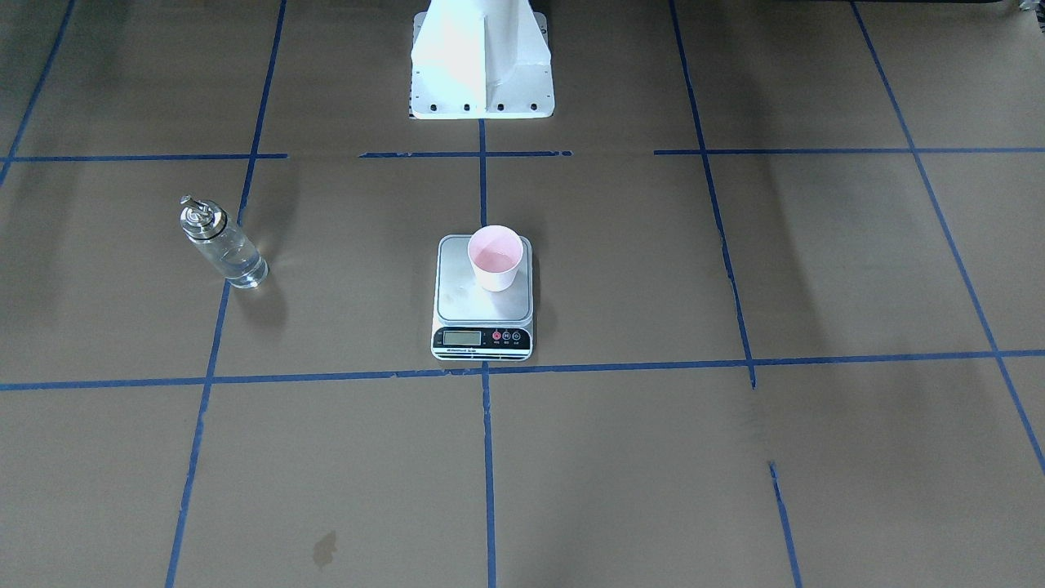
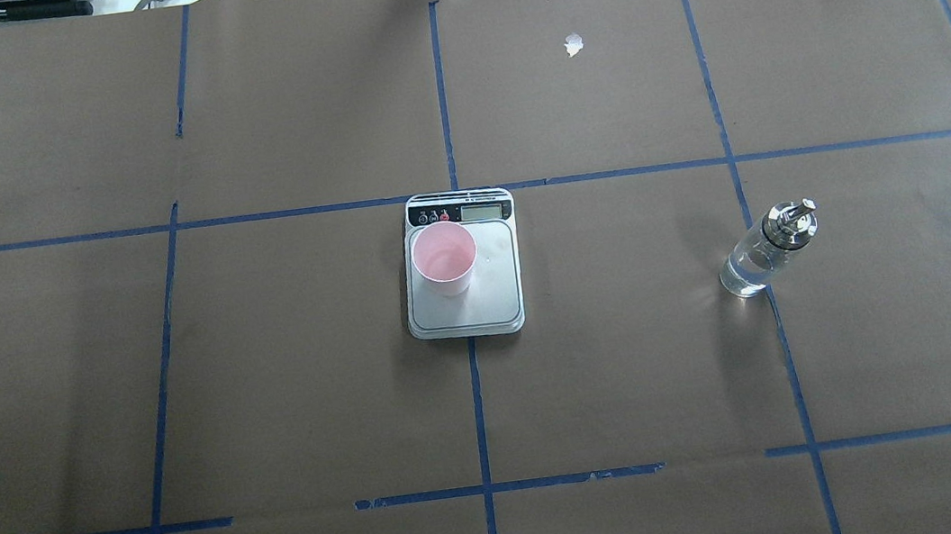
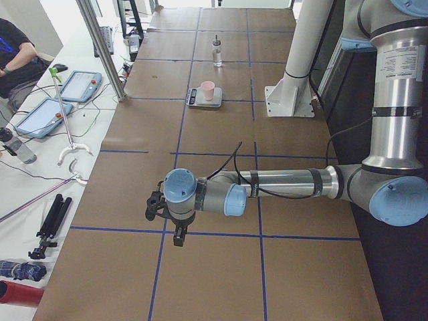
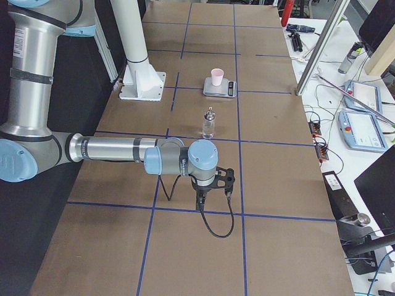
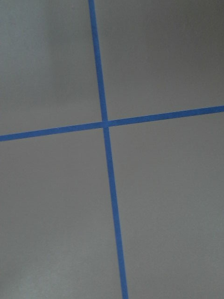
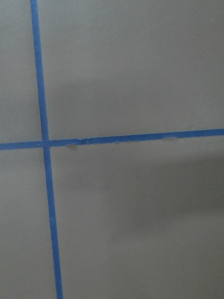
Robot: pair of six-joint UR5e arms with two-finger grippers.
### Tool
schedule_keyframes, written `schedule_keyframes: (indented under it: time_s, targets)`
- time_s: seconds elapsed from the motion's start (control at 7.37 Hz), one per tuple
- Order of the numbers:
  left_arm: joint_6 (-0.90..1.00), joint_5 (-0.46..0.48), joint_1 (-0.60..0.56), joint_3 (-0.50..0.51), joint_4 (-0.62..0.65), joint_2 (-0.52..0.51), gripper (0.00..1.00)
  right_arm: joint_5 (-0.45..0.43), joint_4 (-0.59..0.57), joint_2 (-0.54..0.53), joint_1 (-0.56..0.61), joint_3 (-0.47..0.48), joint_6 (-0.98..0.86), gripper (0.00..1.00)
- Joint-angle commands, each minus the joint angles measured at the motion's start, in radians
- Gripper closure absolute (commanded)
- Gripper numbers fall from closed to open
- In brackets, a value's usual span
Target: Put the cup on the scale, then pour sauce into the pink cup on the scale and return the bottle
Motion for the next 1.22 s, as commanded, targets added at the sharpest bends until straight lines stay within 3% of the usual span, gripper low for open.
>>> schedule_keyframes:
  time_s: [0.0,1.09]
  targets:
    - [0.000,-0.006,0.005,-0.007,-0.009,-0.001,0.00,-0.012,0.001,0.000,-0.002,-0.017,-0.007,0.00]
    - [0.000,0.000,0.005,-0.027,-0.008,0.006,0.00,-0.006,0.005,0.001,-0.003,-0.014,-0.006,0.00]
